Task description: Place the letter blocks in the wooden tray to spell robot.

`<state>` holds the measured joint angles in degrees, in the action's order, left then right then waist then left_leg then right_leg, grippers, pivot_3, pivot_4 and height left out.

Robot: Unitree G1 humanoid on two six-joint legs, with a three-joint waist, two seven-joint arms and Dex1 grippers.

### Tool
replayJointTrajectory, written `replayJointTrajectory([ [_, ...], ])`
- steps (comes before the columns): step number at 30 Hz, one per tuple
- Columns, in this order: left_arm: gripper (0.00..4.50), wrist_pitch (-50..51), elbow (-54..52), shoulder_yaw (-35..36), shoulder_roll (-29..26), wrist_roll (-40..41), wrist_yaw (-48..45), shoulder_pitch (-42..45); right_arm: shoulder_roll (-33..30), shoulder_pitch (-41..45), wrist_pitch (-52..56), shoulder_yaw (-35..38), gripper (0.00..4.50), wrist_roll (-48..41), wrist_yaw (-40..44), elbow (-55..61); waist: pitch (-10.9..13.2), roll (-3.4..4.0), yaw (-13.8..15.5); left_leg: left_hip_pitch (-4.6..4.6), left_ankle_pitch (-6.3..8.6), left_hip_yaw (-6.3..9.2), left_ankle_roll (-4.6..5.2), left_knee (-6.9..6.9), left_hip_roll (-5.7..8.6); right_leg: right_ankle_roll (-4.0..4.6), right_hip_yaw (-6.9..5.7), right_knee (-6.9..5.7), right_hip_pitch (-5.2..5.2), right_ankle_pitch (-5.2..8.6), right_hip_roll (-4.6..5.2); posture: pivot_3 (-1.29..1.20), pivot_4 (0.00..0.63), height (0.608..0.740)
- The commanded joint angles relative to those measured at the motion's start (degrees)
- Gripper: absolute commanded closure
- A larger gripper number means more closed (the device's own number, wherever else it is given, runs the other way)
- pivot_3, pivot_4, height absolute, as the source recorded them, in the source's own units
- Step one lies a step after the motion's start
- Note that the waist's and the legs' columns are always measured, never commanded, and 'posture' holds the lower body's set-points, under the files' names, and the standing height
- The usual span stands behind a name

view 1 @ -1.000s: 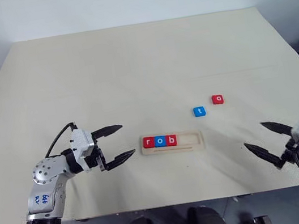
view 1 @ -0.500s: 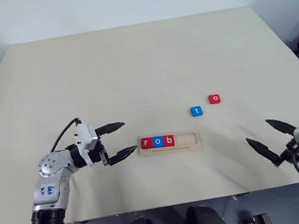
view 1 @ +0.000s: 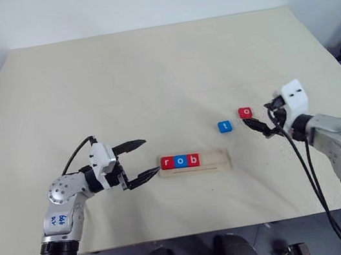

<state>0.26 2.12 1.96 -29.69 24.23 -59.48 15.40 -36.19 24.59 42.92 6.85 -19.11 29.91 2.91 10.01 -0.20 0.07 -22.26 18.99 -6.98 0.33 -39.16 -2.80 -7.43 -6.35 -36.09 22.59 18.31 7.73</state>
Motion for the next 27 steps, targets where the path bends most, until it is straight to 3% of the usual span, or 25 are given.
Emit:
replayJointTrajectory([
  [1,0.00,-1.01,-2.70,1.09,-0.25,-0.13,0.77,-0.89,-0.85,0.68,2.47,0.75,0.02,-0.70,-0.03,4.45,0.00,0.00,-0.01,-0.01,0.00,-0.01,0.00,0.00,0.00,0.00,0.00,0.01,0.00,0.00,0.01,0.00,0.150,0.740],
  [14,0.00,-1.37,-1.82,0.53,0.11,-0.34,1.08,-0.54,-2.67,-4.14,7.25,2.38,0.02,-2.66,0.82,13.94,0.00,0.00,-0.12,-0.01,0.00,-0.01,0.00,0.01,0.00,0.00,0.01,0.02,0.00,0.00,-0.01,0.00,0.150,0.740],
  [27,0.00,-1.72,-0.66,-0.08,0.36,-0.57,0.33,0.71,0.15,-2.22,7.65,2.62,0.02,-1.42,-4.29,10.85,0.00,0.00,-0.13,0.00,0.00,-0.02,0.00,0.01,0.00,0.00,0.01,0.02,0.00,0.00,-0.01,0.00,0.150,0.740],
])
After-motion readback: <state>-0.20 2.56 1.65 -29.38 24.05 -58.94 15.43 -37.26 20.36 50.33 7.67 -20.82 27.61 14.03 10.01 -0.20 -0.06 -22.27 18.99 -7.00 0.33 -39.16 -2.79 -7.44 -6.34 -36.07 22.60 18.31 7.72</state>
